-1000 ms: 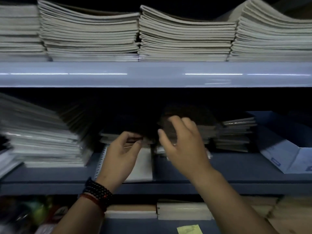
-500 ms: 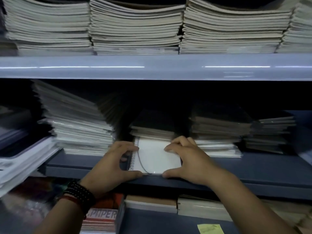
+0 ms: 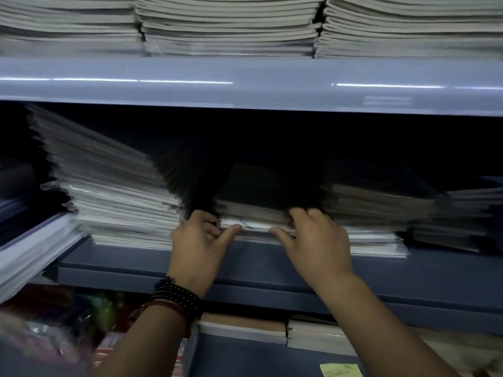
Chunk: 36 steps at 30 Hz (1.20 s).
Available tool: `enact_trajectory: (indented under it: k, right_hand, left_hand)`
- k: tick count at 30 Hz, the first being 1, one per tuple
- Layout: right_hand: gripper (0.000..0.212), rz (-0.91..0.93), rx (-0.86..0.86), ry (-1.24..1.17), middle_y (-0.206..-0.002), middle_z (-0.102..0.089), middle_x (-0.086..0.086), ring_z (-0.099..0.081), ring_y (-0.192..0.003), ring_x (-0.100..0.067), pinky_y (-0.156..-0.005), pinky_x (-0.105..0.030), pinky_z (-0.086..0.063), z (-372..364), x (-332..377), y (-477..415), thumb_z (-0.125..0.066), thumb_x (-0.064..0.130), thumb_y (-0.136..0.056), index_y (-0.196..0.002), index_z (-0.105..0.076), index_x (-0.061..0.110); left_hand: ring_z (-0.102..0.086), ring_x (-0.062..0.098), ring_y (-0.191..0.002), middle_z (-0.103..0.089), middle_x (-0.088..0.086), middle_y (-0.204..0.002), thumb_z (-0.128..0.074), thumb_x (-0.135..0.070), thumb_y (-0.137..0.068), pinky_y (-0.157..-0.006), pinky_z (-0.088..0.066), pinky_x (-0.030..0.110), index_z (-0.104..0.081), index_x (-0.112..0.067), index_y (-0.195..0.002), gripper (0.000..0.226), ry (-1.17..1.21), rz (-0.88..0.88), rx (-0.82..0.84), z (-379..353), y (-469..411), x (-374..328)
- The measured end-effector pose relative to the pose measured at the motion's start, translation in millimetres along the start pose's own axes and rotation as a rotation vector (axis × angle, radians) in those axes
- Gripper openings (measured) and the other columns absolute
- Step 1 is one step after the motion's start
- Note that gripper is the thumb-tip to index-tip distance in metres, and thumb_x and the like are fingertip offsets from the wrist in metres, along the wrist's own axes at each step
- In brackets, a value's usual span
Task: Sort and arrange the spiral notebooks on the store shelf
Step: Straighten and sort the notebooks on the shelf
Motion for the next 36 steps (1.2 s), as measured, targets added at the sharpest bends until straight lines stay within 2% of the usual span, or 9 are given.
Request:
enact_trajectory:
  k: [5,12,16,19,23,26,31,34,36]
  right_hand:
    - [0.035,-0.169,0.089,0.011,-0.092,-0.067,-0.002,-0.065,-0.087,-0.026,-0.064,-0.031,-0.039,-8.3,4.7,-11.0,-0.053,0.05,-0.098,-0.094,-0.066,0.018]
    - [0.041,-0.277,0.044,-0.058,-0.081,-0.068,-0.011,-0.065,-0.08,-0.035,-0.063,-0.032,-0.035,-4.7,3.8,-18.9,-0.057,0.044,-0.097,-0.076,-0.065,0.01]
    - [0.046,-0.393,0.036,-0.148,-0.06,-0.053,-0.011,-0.058,-0.067,-0.033,-0.062,-0.032,-0.035,-4.1,-0.6,-23.2,-0.061,0.034,-0.094,-0.055,-0.05,0.011]
    - [0.048,-0.399,0.065,-0.139,-0.058,-0.049,-0.008,-0.053,-0.064,-0.032,-0.062,-0.032,-0.034,-5.6,2.2,-23.5,-0.059,0.036,-0.094,-0.053,-0.047,0.015]
    - [0.052,-0.339,0.116,-0.153,-0.053,-0.037,0.0,-0.049,-0.063,-0.031,-0.062,-0.031,-0.032,-8.4,4.5,-24.0,-0.054,0.034,-0.098,-0.052,-0.038,0.017]
    - [0.047,-0.17,0.319,-0.137,-0.061,-0.041,0.003,-0.06,-0.074,-0.031,-0.062,-0.032,-0.035,-23.2,11.2,-20.8,-0.043,0.043,-0.103,-0.062,-0.038,0.021]
    - [0.05,0.097,0.444,0.078,-0.106,-0.067,-0.002,-0.063,-0.101,-0.028,-0.075,-0.037,-0.04,-40.3,24.8,-10.0,-0.028,0.067,-0.099,-0.106,-0.052,0.024]
    - [0.038,0.085,0.41,0.034,-0.107,-0.066,-0.003,-0.063,-0.1,-0.028,-0.073,-0.036,-0.041,-37.6,23.8,-13.7,-0.044,0.06,-0.098,-0.104,-0.052,0.023]
    - [0.028,0.094,0.388,0.002,-0.11,-0.064,-0.004,-0.061,-0.103,-0.03,-0.079,-0.037,-0.044,-34.8,26.6,-13.5,-0.052,0.043,-0.098,-0.115,-0.054,0.021]
  left_hand:
    - [-0.055,0.002,-0.064,-0.064,-0.004,-0.066,-0.08,-0.039,-0.083,-0.058,-0.037,0.004,-0.06,-0.01,-0.08,0.035,-0.009,0.103,-0.054,-13.2,-13.9,5.8]
    - [-0.044,0.006,-0.044,-0.049,0.003,-0.055,-0.07,-0.003,-0.084,-0.043,-0.035,0.012,-0.056,-0.018,-0.072,0.023,0.163,0.111,0.029,-12.3,-12.3,11.9]
    - [-0.047,0.015,-0.063,-0.045,0.003,-0.072,-0.07,0.003,-0.079,-0.057,-0.038,0.024,-0.056,-0.024,-0.078,0.03,0.042,0.033,0.142,-14.9,-11.8,11.2]
    - [-0.049,0.016,-0.07,-0.043,0.0,-0.083,-0.073,-0.003,-0.076,-0.061,-0.038,0.02,-0.058,-0.024,-0.09,0.029,-0.037,-0.004,0.151,-16.0,-11.6,8.9]
    - [-0.06,0.031,-0.096,-0.048,0.006,-0.106,-0.079,-0.014,-0.077,-0.088,-0.052,0.035,-0.063,-0.016,-0.125,0.05,-0.066,-0.002,0.181,-20.1,-13.1,12.2]
    - [-0.057,0.025,-0.106,-0.053,0.005,-0.112,-0.082,-0.026,-0.078,-0.094,-0.049,0.035,-0.06,-0.02,-0.129,0.055,-0.068,-0.008,0.206,-21.7,-12.2,11.8]
    - [-0.057,0.024,-0.116,-0.06,0.006,-0.119,-0.081,-0.035,-0.078,-0.098,-0.049,0.041,-0.059,-0.021,-0.129,0.057,-0.078,-0.034,0.217,-26.4,-10.2,9.7]
    - [-0.055,0.023,-0.116,-0.058,0.005,-0.121,-0.08,-0.032,-0.079,-0.099,-0.048,0.04,-0.057,-0.021,-0.131,0.058,-0.081,-0.015,0.231,-26.2,-11.4,10.5]
    - [-0.054,0.023,-0.117,-0.056,0.005,-0.122,-0.077,-0.032,-0.079,-0.1,-0.047,0.04,-0.055,-0.024,-0.135,0.061,-0.069,0.0,0.256,-25.6,-10.5,9.1]
Point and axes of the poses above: each hand's wrist, its own y-axis away from the middle knuckle, its own z-axis out of the back of the hand, x = y × z, the point moved 5 cm from there along -y, towards the middle knuckle
